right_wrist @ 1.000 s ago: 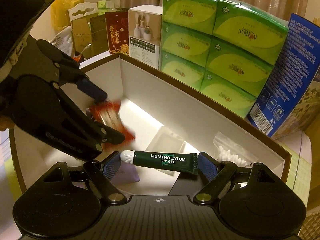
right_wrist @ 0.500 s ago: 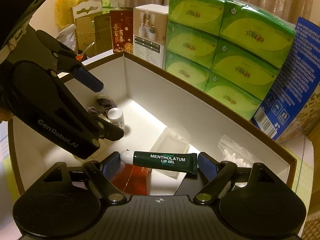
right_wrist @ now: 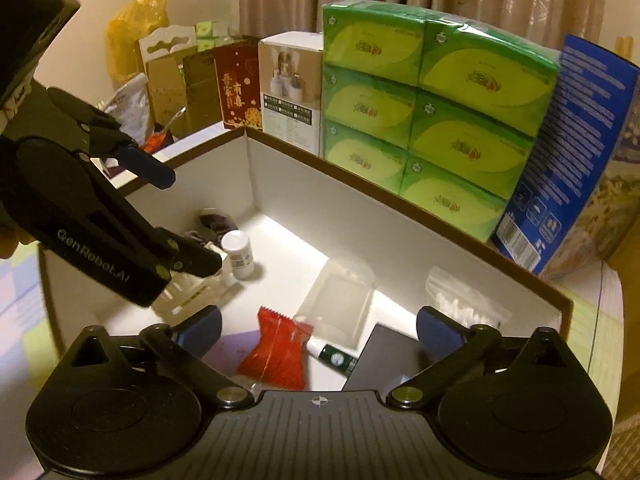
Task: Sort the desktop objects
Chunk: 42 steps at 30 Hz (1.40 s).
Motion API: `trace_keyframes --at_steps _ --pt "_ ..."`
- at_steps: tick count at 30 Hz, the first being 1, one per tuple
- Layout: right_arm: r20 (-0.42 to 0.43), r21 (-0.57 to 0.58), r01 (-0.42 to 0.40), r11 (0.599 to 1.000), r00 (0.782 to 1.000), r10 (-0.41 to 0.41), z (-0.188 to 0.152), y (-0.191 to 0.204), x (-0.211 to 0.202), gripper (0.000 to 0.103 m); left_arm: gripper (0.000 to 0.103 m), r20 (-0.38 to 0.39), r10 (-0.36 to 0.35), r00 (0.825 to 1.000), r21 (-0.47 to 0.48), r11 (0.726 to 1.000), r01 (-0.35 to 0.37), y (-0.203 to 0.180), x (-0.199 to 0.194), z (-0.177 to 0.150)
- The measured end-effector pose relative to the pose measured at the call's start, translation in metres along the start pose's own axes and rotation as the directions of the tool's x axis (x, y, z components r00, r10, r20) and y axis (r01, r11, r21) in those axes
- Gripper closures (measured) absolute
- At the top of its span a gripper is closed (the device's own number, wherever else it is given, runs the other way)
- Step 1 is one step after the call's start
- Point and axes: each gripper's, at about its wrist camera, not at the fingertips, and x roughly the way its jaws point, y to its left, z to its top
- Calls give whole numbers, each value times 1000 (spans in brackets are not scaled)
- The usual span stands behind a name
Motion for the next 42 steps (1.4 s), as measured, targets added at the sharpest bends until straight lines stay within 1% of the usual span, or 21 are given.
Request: trace_keyframes --at_steps 2,5,8,12,20,23,25,28,31,33,36,42 --pt "-9 29 -1 1000 1000 2 -2 0 -8 2 12 9 15 1000 -15 1000 -15 -1 -8 -3" --pt "-10 70 10 997 1000 -9 -7 1 -24 2 7 30 30 999 -29 999 -29 -4 -20 -8" --pt "-4 123 26 992 1000 -26 -14 2 -40 2 5 52 45 998 -40 998 -43 -7 -33 -14" --pt "-1 202 49 978 999 -50 -24 3 -59 2 4 78 66 995 -49 997 -62 -13 -51 -24" --pt "11 299 97 949 994 -105 -39 14 -93 2 1 143 99 985 -53 994 -92 -23 -91 -42" --pt "20 340 102 935 993 -116 -45 20 -105 2 1 163 98 982 -65 994 -88 -25 -105 -50" --pt "23 367 103 924 993 -120 -49 25 -113 2 1 165 84 983 -74 995 -72 -25 -114 -56" --pt "24 404 108 909 991 -129 -56 33 -124 2 1 177 88 980 -85 994 -74 -27 -128 -66" --pt "29 435 112 893 990 -139 -62 44 -137 2 1 171 91 981 -98 992 -75 -28 -141 -77" --pt "29 441 118 890 989 -145 -65 53 -145 2 1 167 96 981 -100 992 -80 -28 -150 -85" --pt "24 442 148 885 984 -176 -69 68 -157 2 1 164 94 982 -108 991 -77 -29 -164 -99" --pt "27 457 148 877 983 -180 -78 95 -177 2 1 168 80 983 -112 992 -62 -28 -192 -124"
